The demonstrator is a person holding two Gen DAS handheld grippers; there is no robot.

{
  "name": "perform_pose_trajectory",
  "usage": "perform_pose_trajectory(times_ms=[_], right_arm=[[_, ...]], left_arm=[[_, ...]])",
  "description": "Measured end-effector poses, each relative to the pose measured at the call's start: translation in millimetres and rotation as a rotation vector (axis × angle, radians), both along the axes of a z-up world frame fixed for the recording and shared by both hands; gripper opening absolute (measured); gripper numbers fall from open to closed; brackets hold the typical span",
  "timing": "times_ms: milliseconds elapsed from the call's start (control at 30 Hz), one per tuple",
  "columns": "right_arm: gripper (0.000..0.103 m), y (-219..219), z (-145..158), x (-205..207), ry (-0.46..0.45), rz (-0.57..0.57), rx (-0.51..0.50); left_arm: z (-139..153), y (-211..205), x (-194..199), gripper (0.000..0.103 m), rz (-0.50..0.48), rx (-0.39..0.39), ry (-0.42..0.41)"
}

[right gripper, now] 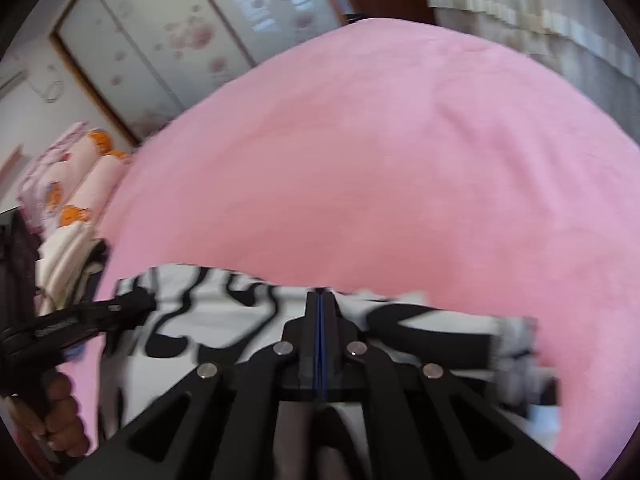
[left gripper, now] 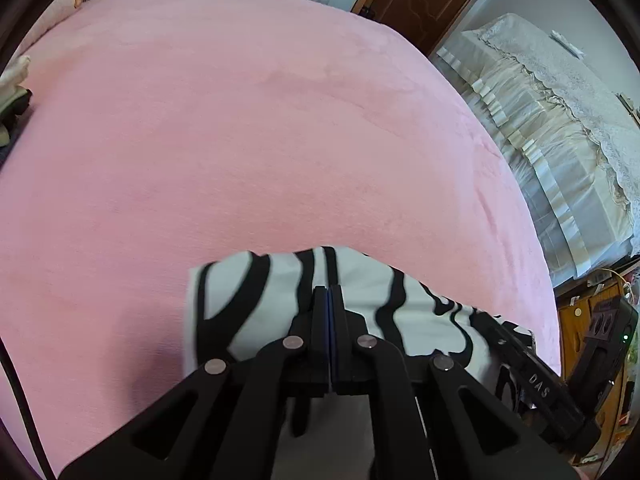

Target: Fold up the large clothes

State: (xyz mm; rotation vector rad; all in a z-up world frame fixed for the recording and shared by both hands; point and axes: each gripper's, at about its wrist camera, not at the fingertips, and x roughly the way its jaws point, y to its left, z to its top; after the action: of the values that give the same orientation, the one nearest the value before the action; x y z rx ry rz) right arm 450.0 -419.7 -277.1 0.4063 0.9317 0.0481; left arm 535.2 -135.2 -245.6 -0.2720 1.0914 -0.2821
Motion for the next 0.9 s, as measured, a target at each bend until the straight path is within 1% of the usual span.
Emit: perform_pose_trajectory(times_ms=[67,100,167,200,233,300,400,467,533,567,633,700,800,867,900], right_arm=[[0.0,-12,0,-8,0.008,-0.026,0.017],[0.0,-14,3,-12,0.009,-0.028,0.013],[0.0,-15,7,-14,0.013,-0.022,-0.03],[0.0,-14,11,-17,0.018,-0.019,-0.054],[0.0,-13,15,-19,0.028,-0.019,-0.076],[0.0,-15,21,-24,0.051,-0.043,-0.114],[0.0,-21,32,-34,0.126,-0.091,-0.13],[0.0,-23,37,-42,0.159,-0.094,-0.121],[0.0,-26,42,-56,0.185,-0.086,-0.083],[0.002,-26,43,-64,0.205,-0.072,-0.077],[0.003,-25,45,-79,0.238,-0.056,-0.074],[0.003,-23,44,-99,0.287,-0.036,-0.053],[0.003,-22,45,-126,0.334,-0.03,-0.02],[0.005,-20,47,-142,0.373,-0.022,-0.01],[0.008,-18,49,-152,0.405,-0.013,-0.004]], left_arm=[[4,2,0,0.001,0.01,0.001,-0.003],[8,4,-2,0.001,0.017,0.016,-0.011],[18,4,-4,0.001,0.035,0.099,-0.045],[24,12,-7,0.001,0.05,0.114,-0.059],[29,17,-8,0.001,0.07,0.113,-0.052],[38,24,-11,0.001,0.101,0.123,-0.048],[48,32,-21,0.004,0.144,0.188,-0.037],[53,38,-31,0.01,0.176,0.19,-0.018],[58,40,-46,0.023,0.214,0.185,0.005],[58,41,-55,0.024,0.221,0.191,0.011],[59,35,-73,0.03,0.222,0.236,0.037],[59,29,-96,0.034,0.216,0.259,0.055],[56,21,-131,0.044,0.223,0.256,0.098],[56,13,-154,0.045,0.219,0.258,0.142],[58,10,-163,0.045,0.214,0.254,0.154]])
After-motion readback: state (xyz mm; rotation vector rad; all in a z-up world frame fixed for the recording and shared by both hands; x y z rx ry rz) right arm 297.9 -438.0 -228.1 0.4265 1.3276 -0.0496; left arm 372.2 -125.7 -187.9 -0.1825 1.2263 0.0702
